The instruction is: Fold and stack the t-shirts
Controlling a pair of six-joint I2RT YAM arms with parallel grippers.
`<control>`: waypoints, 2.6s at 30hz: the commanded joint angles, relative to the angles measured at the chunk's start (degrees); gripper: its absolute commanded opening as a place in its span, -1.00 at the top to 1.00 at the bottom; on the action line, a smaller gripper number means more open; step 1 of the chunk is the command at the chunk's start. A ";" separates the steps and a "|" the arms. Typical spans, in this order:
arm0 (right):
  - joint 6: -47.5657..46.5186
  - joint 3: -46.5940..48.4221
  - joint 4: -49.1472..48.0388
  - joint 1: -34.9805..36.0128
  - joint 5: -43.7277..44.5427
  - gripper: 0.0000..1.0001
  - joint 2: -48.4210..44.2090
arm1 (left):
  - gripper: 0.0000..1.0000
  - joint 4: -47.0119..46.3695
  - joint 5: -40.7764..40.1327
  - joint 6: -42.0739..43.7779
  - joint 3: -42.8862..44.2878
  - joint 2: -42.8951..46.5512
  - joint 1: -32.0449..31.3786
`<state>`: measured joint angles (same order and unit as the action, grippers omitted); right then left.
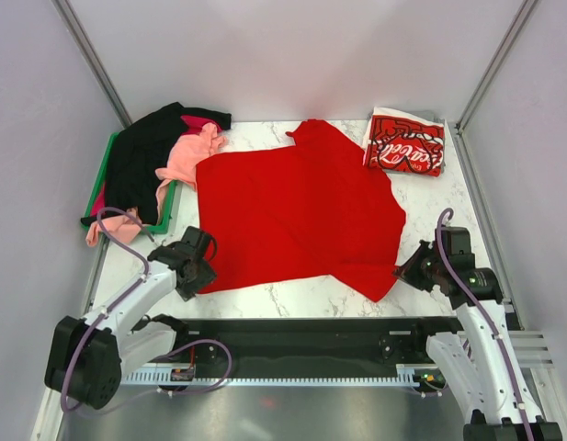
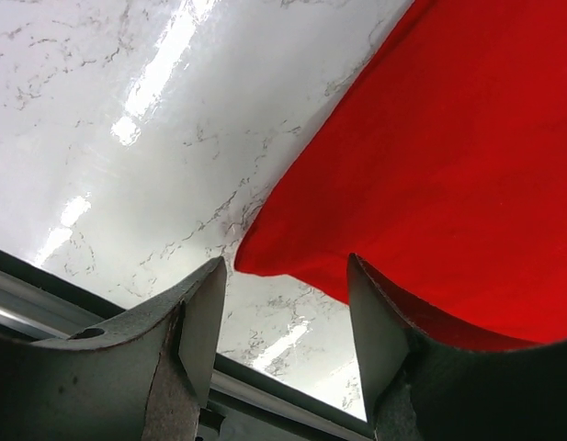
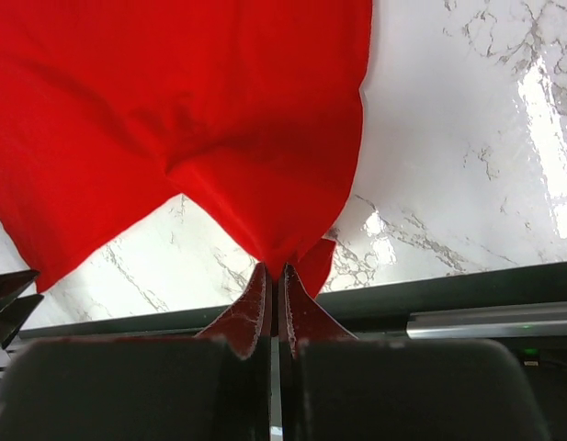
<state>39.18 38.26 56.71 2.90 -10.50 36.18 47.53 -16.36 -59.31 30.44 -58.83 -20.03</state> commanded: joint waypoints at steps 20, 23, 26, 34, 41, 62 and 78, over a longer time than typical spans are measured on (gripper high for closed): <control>-1.83 1.89 0.94 0.18 1.89 1.00 -1.29 | 0.96 -7.28 1.24 1.65 3.67 1.51 0.87; -2.00 4.09 3.40 0.18 2.94 1.00 -2.69 | 0.96 -3.33 2.38 2.18 3.14 8.36 2.45; -2.35 5.68 6.29 0.09 3.56 1.00 -4.97 | 0.96 -0.42 3.43 1.83 2.70 15.03 2.81; -2.26 11.22 13.76 0.09 2.77 1.00 -9.82 | 0.96 7.92 7.66 -1.33 7.44 24.36 2.98; -1.65 15.79 18.61 0.09 0.40 1.00 -11.75 | 0.96 19.43 6.25 -1.78 14.64 30.87 2.98; -7.53 23.59 1.14 0.18 0.48 1.00 13.96 | 0.85 11.10 3.97 3.58 16.49 17.10 3.42; -16.76 51.54 -11.79 5.80 6.55 0.94 61.35 | 0.63 -10.70 21.18 18.00 22.47 -22.97 23.37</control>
<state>25.02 84.42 49.23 8.54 -5.93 91.70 43.22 -1.34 -45.56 50.00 -74.72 2.57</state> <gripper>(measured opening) 0.021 0.153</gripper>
